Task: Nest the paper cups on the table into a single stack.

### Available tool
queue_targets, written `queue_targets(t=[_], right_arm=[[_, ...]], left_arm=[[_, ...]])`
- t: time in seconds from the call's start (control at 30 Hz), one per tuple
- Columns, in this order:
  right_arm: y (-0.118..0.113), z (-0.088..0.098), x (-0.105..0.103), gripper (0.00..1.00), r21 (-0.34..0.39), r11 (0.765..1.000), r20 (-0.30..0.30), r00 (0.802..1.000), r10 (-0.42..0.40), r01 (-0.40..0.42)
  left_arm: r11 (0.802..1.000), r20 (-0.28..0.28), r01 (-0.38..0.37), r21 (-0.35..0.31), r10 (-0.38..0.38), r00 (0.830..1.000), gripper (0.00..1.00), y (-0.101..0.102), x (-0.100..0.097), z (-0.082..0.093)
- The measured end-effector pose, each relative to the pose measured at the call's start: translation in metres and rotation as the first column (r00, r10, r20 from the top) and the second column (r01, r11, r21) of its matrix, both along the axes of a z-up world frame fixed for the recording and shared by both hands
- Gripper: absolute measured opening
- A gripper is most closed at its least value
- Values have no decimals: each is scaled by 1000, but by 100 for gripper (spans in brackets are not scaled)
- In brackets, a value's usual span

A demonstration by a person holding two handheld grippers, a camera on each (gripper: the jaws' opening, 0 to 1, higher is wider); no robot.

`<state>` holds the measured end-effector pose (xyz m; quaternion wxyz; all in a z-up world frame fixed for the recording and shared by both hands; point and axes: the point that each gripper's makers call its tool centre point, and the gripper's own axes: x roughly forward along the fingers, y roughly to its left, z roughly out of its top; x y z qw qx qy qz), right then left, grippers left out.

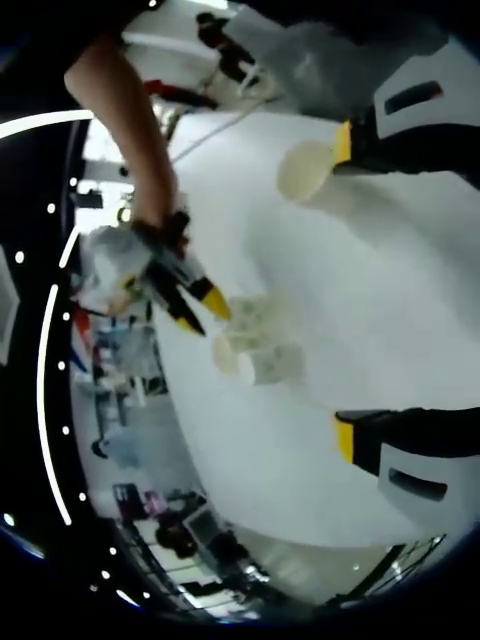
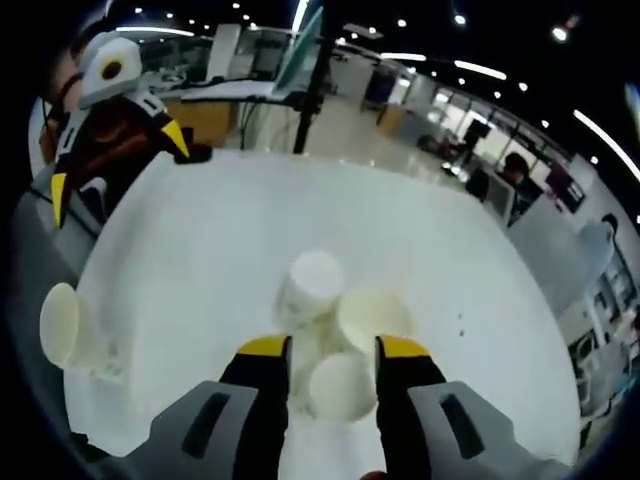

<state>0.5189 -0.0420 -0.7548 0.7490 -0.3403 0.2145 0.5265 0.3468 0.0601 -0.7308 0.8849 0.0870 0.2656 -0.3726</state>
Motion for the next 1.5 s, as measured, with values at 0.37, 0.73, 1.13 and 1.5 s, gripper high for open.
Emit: queue_targets(t=[0.37, 0.73, 1.13, 1.5], right_arm=[[8, -12, 8, 22, -46, 998, 6, 999, 46, -45], [12, -17, 10, 16, -93, 991, 13, 995, 99, -97], [19, -25, 10, 12, -121, 984, 0, 991, 134, -133], [22, -33, 11, 6, -175, 968, 13, 983, 185, -180]], left_arm=[[1000, -17, -17, 4, 17, 1000, 98, 5, 0, -5], [1000, -31, -17, 4, 17, 999, 97, 6, 1, -11], [1000, -32, -19, 6, 19, 999, 96, 7, -1, -15], [1000, -24, -22, 4, 22, 999, 96, 9, 1, -14]])
